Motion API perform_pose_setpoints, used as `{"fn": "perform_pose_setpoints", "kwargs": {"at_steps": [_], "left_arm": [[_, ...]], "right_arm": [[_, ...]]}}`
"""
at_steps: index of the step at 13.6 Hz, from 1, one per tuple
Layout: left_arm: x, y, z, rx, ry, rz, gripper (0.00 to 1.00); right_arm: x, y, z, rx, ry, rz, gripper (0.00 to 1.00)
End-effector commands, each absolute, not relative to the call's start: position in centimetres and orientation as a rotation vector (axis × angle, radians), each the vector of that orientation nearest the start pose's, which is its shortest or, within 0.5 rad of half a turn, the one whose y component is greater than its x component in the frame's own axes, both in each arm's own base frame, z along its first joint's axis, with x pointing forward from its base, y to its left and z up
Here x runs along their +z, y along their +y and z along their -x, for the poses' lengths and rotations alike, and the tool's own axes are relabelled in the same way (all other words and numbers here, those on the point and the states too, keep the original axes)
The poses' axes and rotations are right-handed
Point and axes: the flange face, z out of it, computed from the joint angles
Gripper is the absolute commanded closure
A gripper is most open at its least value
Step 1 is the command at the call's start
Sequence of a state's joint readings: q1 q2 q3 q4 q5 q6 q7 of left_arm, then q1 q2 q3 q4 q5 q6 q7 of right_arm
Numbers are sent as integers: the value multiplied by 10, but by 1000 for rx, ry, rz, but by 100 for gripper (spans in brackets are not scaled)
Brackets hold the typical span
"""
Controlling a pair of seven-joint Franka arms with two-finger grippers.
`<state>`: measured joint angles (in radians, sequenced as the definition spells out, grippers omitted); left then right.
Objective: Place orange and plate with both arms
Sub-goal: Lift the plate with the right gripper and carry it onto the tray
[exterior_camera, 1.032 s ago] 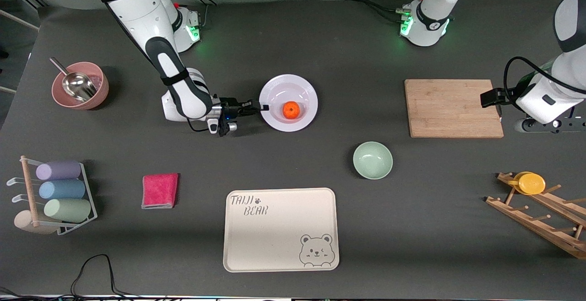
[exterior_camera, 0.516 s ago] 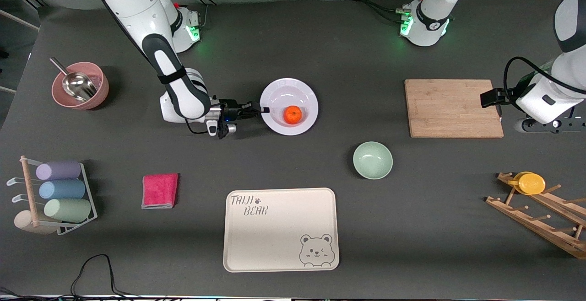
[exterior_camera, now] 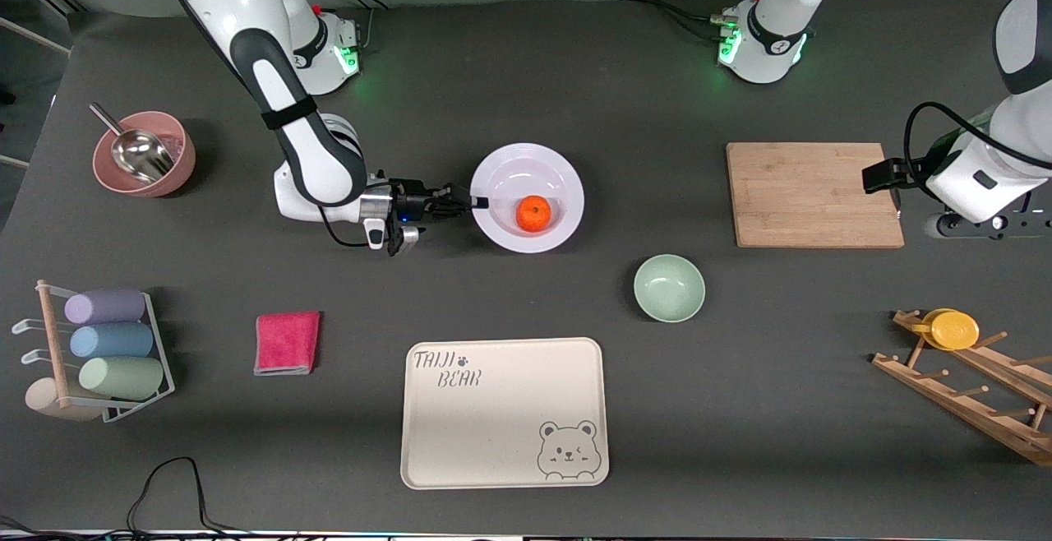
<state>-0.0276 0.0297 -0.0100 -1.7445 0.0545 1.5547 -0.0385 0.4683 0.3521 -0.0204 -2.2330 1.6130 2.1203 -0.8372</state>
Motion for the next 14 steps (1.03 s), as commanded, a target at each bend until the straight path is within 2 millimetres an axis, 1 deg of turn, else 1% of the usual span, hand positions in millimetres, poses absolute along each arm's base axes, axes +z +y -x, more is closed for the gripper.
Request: {"fn": "perform_pose_setpoints", "kwargs": {"at_steps": [1,2,3,5,7,8,10,12,13,14], "left_arm": [[527,-16,-548,319,5,3050,0],[527,-17,-548,319,8,3050,0],[527,-17,-548,317,8,3050,0],[527,-16,-548,317,5,3050,0],[527,-17,-548,317,8,3050,0],[526,-17,-548,319,8,3050,0],[527,-17,-548,317,8,3050,0],[526,-17,-548,319,8,3050,0],[526,-17,-548,319,8,3050,0],[526,-17,-548,319,8,3050,0]], "right_arm": [[256,277,-507,64,61,1966,100],[259,277,-528,37,67,1958,100],[263,271,-552,-3,70,1947,100],[272,268,-592,-44,23,1926,100],[270,252,-641,-37,44,1892,100],[269,248,-664,-39,28,1893,100],[260,236,-704,-65,8,1928,100],[245,231,-731,-59,5,1980,100],[240,233,-745,-74,4,1981,100],[230,233,-756,-99,-3,1982,100]]}}
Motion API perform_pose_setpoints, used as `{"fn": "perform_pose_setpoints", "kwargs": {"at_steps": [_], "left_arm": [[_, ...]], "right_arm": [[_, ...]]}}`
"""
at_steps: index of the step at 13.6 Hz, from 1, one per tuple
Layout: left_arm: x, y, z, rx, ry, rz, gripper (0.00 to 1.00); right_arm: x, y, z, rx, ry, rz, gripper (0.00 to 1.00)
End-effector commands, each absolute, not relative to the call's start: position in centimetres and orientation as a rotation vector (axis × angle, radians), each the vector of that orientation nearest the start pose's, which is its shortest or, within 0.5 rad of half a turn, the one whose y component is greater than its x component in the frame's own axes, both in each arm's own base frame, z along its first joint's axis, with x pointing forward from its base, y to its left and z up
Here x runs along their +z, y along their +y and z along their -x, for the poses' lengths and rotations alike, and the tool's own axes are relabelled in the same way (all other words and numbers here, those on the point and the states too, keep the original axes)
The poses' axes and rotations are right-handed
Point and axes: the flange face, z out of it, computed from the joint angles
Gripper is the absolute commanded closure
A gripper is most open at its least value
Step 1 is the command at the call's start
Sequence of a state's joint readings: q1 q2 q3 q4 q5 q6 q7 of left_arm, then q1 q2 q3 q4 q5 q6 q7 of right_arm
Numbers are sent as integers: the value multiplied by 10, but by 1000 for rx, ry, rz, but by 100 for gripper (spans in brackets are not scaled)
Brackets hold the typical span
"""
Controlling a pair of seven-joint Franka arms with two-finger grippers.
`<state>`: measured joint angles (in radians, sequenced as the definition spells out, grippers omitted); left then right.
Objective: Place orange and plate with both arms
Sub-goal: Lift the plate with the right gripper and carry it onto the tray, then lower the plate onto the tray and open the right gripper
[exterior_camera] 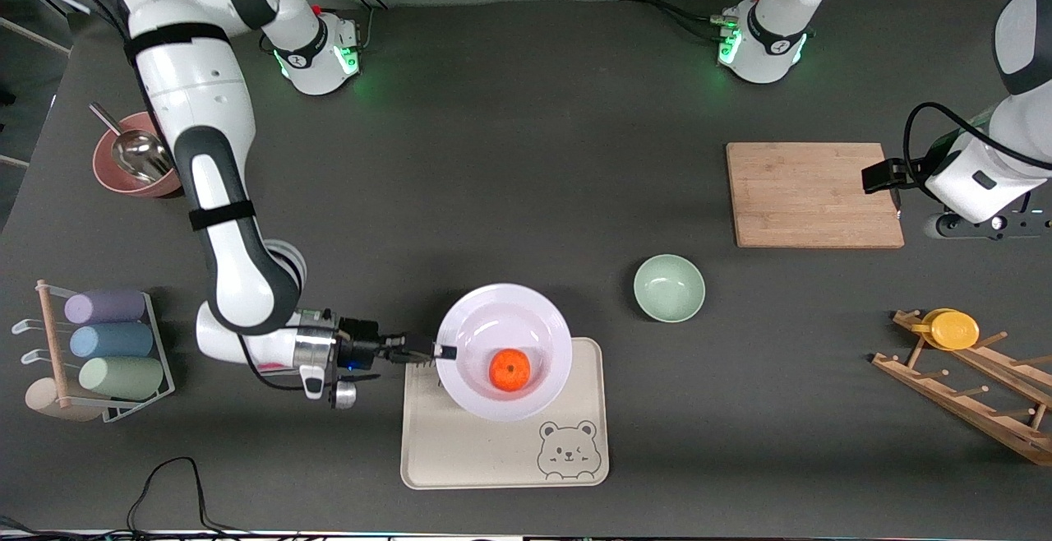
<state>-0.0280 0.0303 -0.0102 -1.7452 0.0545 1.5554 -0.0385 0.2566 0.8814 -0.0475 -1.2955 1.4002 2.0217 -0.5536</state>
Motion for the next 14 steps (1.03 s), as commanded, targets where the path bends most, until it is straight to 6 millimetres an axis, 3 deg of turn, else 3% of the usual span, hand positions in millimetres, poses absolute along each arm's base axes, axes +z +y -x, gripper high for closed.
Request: {"fn": "perform_pose_setpoints", "kwargs": {"at_steps": [1,3,7,14], "left_arm": [[527,-17,-548,317,8,3050,0],[527,-17,-548,317,8,3050,0],[527,-17,-548,319,8,3050,0],[527,-17,-548,319,8,3050,0]], "right_arm": [[225,231,-765,-130,-2,1981,100],[211,221,-775,-177,67,1990,100],[186,228,-779,-245,119,2005,100],[161,227,-774,-278,39,2025,100]]}}
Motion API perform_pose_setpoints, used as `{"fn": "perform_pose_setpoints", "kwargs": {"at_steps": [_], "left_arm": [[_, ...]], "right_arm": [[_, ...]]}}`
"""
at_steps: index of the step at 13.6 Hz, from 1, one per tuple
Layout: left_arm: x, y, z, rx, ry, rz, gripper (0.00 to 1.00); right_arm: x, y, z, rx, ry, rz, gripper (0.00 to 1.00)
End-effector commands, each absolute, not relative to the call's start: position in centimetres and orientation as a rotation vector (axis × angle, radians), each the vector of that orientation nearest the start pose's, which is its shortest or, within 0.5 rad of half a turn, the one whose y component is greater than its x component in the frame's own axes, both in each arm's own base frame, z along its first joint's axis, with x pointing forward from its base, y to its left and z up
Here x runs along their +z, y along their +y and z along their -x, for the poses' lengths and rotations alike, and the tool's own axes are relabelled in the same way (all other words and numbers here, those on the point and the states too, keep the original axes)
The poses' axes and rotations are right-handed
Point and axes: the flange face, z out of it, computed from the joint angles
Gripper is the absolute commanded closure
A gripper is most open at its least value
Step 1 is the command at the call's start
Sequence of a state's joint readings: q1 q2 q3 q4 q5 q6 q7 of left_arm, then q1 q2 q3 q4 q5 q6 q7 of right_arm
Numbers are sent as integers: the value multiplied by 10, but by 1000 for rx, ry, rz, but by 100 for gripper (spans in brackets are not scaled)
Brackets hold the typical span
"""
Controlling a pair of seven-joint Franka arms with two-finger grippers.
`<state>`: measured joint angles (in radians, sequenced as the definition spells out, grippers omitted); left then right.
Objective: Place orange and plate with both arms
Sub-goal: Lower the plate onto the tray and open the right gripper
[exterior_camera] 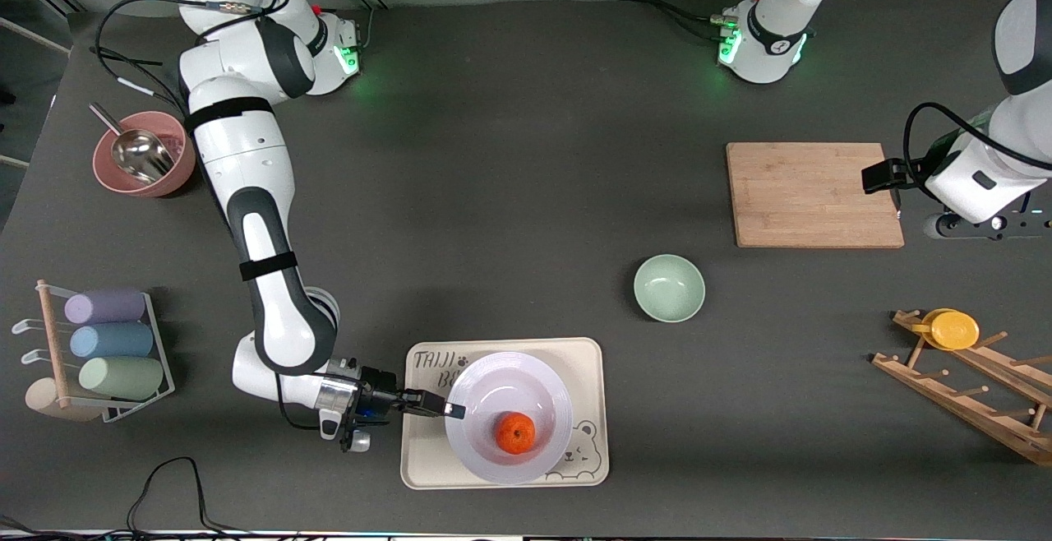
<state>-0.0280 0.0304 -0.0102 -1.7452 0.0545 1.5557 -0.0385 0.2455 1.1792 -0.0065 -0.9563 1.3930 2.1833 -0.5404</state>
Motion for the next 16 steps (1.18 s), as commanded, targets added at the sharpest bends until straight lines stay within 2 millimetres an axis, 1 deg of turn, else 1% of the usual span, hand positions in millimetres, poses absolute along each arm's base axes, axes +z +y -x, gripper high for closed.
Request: {"fn": "perform_pose_setpoints", "kwargs": {"at_steps": [1,2,4,6,9,10,11,12,13,14,15,16], "left_arm": [[526,-17,-548,322,10,3050,0],[527,-17,-548,319,8,3050,0],[526,-17,-548,321,8,3050,0],[526,-17,-548,319,8,3050,0],[525,-17,-549,321,8,3050,0],[525,-17,-549,322,10,3050,0],[524,-17,-549,324,8,3050,0],[524,-16,-549,324,8,3050,0],[524,-16,-549,324,8,3050,0],[525,-17,-550,322,8,3050,0],[525,-16,-550,322,6,3050,0],[525,-15,-550,322,3,3050,0]], "right_arm": [[160,227,-774,-280,35,2026,100],[160,227,-774,-281,32,2026,100],[153,226,-773,-278,32,2028,100],[153,227,-773,-282,23,2031,100],[146,231,-770,-346,-97,2047,100],[145,228,-771,-375,-116,2065,100],[146,228,-771,-382,-133,2081,98],[145,228,-771,-381,-167,2109,58],[148,226,-772,-397,-197,2136,5],[150,225,-773,-404,-199,2146,0],[151,225,-773,-405,-207,2151,0],[151,226,-773,-401,-250,2186,0]]}}
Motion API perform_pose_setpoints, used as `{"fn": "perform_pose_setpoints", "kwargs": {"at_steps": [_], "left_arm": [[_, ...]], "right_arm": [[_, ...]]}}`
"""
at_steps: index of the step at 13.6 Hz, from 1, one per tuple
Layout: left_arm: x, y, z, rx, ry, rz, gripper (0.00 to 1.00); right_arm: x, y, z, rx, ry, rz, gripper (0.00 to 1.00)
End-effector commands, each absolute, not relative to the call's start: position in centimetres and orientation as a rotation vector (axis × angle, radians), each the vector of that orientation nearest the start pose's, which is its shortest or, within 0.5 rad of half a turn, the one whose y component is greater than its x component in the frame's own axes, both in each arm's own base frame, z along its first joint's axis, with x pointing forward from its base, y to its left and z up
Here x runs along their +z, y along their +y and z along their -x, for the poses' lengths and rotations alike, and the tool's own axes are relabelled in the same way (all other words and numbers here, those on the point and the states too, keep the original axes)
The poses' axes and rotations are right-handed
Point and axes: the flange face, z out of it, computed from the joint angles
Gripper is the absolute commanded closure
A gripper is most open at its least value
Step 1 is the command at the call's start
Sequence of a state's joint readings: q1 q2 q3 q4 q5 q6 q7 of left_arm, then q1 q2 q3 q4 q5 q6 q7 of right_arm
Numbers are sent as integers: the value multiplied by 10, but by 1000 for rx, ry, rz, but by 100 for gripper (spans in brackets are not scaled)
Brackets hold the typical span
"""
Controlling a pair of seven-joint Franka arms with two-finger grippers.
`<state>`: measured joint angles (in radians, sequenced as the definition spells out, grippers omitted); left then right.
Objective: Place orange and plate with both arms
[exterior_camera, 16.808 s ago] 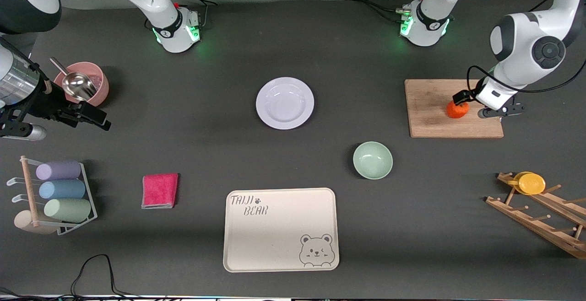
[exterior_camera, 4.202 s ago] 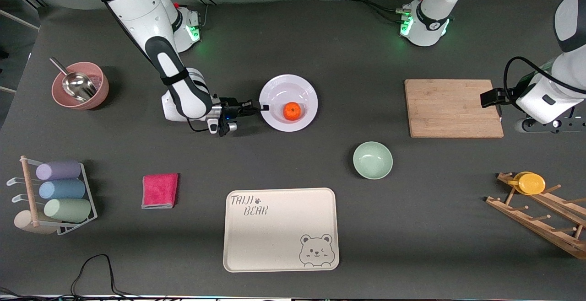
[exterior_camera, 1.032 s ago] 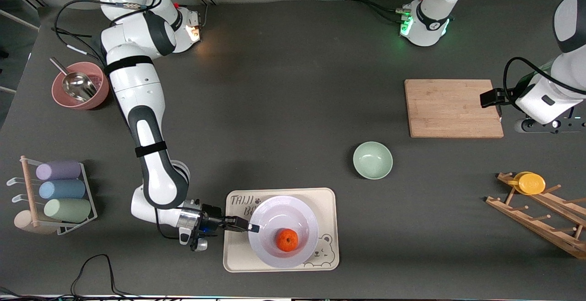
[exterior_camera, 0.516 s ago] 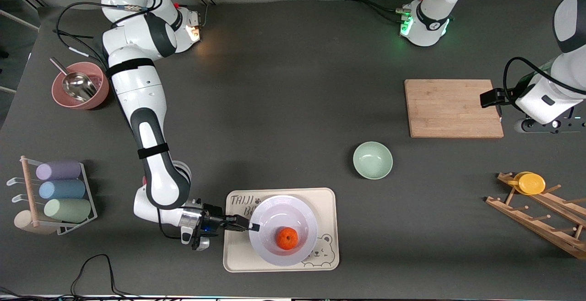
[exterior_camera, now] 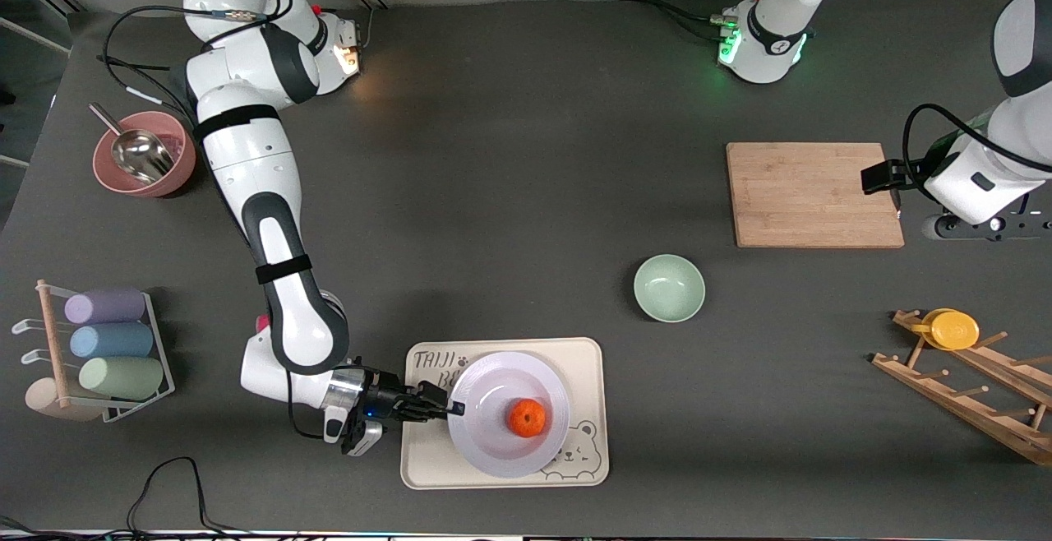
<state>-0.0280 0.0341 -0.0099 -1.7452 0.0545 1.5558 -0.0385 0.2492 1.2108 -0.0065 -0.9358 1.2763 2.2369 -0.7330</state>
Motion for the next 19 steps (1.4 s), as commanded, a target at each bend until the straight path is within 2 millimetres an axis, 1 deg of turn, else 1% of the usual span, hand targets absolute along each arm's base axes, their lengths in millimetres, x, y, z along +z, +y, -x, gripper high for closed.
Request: {"fn": "perform_pose_setpoints", "kwargs": {"at_steps": [1,2,3,5,7,9,10,11,13,14,15,16,17,19], "left_arm": [[525,-15,-550,322,3,3050,0],[525,-15,-550,322,3,3050,0],[525,-16,-550,322,5,3050,0],[524,-16,-549,324,6,3050,0],[524,-16,-549,326,5,3049,0],[525,-15,-549,327,5,3050,0],[526,-15,-549,320,5,3051,0],[523,-16,-550,319,6,3050,0],[523,-16,-551,315,6,3051,0],[524,-16,-551,313,8,3051,0],[524,-15,-551,310,6,3052,0],[524,-15,-551,306,6,3053,0],[527,-14,-551,285,4,3055,0],[538,-16,-542,283,4,3058,0]], "right_arm": [[153,224,-773,-396,-310,2234,0],[156,223,-774,-396,-362,2269,0],[173,222,-777,-414,-405,2285,0],[198,220,-780,-428,-487,2318,0],[238,222,-782,-436,-586,2337,0],[287,206,-784,-401,-639,2395,0],[310,204,-780,-355,-679,2421,0],[330,188,-779,-312,-670,2465,0],[377,166,-766,-196,-619,2539,0],[399,150,-757,-140,-586,2591,0],[420,138,-744,-78,-584,2643,0],[438,128,-727,-13,-588,2699,0],[452,115,-710,26,-560,2762,0],[480,95,-677,67,-449,2844,0]]}}
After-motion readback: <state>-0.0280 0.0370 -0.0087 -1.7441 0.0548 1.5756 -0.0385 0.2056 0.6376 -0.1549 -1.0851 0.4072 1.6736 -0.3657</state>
